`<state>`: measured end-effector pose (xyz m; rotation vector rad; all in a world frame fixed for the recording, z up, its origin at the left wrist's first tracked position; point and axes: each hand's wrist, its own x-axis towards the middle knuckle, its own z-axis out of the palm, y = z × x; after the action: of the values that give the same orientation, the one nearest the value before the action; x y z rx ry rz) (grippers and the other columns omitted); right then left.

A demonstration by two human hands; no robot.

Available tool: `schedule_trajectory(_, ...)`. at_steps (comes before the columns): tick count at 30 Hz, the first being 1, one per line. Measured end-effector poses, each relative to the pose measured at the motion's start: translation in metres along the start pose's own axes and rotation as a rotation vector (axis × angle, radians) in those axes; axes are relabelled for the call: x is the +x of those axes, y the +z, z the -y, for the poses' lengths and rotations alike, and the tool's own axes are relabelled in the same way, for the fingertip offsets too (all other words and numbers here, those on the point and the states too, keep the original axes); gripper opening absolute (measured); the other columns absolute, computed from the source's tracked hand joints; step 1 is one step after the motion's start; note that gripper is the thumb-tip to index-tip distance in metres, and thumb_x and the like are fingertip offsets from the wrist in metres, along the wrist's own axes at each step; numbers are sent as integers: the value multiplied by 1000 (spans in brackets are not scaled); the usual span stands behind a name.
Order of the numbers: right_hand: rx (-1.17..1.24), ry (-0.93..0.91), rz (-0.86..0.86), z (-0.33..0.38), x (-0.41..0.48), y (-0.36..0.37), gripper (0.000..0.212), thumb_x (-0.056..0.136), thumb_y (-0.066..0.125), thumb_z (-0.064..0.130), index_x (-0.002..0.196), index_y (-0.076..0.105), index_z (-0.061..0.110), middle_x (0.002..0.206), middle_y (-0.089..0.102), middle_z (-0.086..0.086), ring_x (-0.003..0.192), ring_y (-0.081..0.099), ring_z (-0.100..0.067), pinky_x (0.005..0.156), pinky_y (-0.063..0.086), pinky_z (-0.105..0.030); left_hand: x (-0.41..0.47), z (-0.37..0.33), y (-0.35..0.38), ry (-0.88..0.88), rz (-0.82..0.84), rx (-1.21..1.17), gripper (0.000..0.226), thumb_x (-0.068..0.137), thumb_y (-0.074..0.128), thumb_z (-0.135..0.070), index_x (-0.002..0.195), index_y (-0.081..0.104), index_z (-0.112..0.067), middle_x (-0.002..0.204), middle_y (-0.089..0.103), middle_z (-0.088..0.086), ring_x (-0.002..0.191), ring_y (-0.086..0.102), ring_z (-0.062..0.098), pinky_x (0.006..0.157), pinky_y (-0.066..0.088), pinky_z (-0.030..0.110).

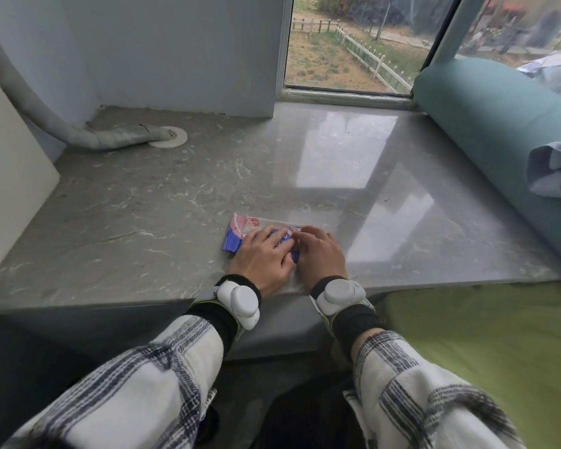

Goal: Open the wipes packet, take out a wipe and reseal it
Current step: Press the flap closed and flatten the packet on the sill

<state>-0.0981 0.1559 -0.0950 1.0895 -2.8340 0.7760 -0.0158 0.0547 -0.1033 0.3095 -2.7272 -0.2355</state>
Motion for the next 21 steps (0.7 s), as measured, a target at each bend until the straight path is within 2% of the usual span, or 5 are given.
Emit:
schedule_trajectory(6,26,16,-11,0,1,0,32,86,50,10,113,63,23,128,57,-1,110,48,-28,94,43,-34,1,1,2,-105,0,42,50,86,27,-35,115,63,-16,121,64,7,113,53,30,98,38,48)
schedule_trajectory(11,34,30,-25,0,1,3,30,88,49,12,113,64,21,128,58,-1,110,48,-28,94,42,-34,1,4,4,-234,-21,101,52,82,26,-36,107,66,-14,122,63,10,117,50,32,100,34,51)
schedule_trajectory(13,42,36,-26,0,2,4,29,89,49,14,113,64,21,128,58,-2,110,48,-29,95,42,-35,1,6,4,-286,-49,118,50,81,30,-35,105,67,-12,121,63,13,117,50,32,101,33,51)
schedule_trajectory(18,35,33,-16,1,1,2,29,91,46,15,115,63,19,129,57,-3,111,48,-29,95,42,-37,2,9,2,-376,-111,97,45,80,41,-30,105,67,-4,116,65,16,117,52,35,90,40,48)
schedule_trajectory(21,40,33,-10,1,0,1,29,92,45,16,116,62,20,130,56,-2,112,47,-27,97,41,-36,3,9,0,-327,-94,95,37,81,55,-26,109,64,-3,124,60,19,119,49,37,97,38,51)
